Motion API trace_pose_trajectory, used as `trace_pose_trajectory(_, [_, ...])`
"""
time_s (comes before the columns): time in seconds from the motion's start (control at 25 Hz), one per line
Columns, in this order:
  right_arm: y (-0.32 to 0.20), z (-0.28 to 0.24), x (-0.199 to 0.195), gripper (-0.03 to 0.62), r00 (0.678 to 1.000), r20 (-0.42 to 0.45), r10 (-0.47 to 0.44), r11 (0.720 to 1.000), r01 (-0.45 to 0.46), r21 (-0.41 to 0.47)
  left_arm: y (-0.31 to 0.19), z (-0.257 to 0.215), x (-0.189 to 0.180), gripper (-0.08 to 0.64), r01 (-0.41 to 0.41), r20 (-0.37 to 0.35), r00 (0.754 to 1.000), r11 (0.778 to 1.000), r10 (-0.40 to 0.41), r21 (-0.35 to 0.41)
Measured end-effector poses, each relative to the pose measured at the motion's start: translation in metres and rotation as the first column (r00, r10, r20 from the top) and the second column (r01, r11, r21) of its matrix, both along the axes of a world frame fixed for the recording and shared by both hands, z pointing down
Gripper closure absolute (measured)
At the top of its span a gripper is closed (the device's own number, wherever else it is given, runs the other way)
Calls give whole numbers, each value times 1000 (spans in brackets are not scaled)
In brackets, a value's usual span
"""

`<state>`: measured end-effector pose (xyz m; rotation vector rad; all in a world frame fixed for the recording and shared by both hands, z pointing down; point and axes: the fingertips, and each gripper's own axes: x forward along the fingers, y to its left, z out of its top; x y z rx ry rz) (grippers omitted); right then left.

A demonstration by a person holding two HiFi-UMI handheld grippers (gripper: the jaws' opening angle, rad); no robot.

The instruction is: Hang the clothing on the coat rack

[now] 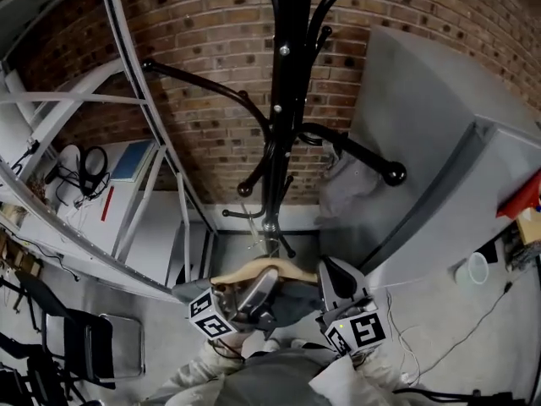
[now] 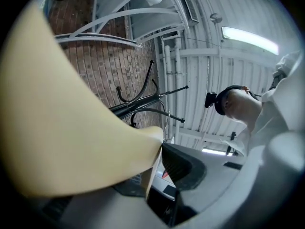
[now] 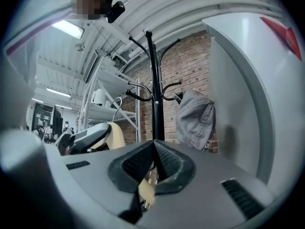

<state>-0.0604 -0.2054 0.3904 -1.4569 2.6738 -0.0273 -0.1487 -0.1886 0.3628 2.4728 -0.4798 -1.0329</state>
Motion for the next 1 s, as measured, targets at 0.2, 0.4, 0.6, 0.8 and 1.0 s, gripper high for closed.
trace_pose_trajectory(0.2, [18,0,-2,568,996,-3,84,996,-84,-1,6,-2,-5,460,-64,10,998,998,64,15])
trace_pose_trajectory(0.4, [25,-1,-4,568,993,-9,120,993,-120,-4,4,-5,-10,460,-85,13,996,996,85,26])
trace_pose_trajectory(0.6, [24,-11,1,568,990,9,144,990,-144,10,1,-17,-11,459,-100,10,995,993,100,60])
trace_pose_trajectory(0.8, [20,-25,2,568,990,10,144,988,-144,46,-4,-29,-14,459,-91,0,996,993,91,80])
trace_pose_trajectory(1.0, [14,-32,12,568,986,12,167,984,-167,69,-14,-42,-14,459,-82,-10,996,991,84,102])
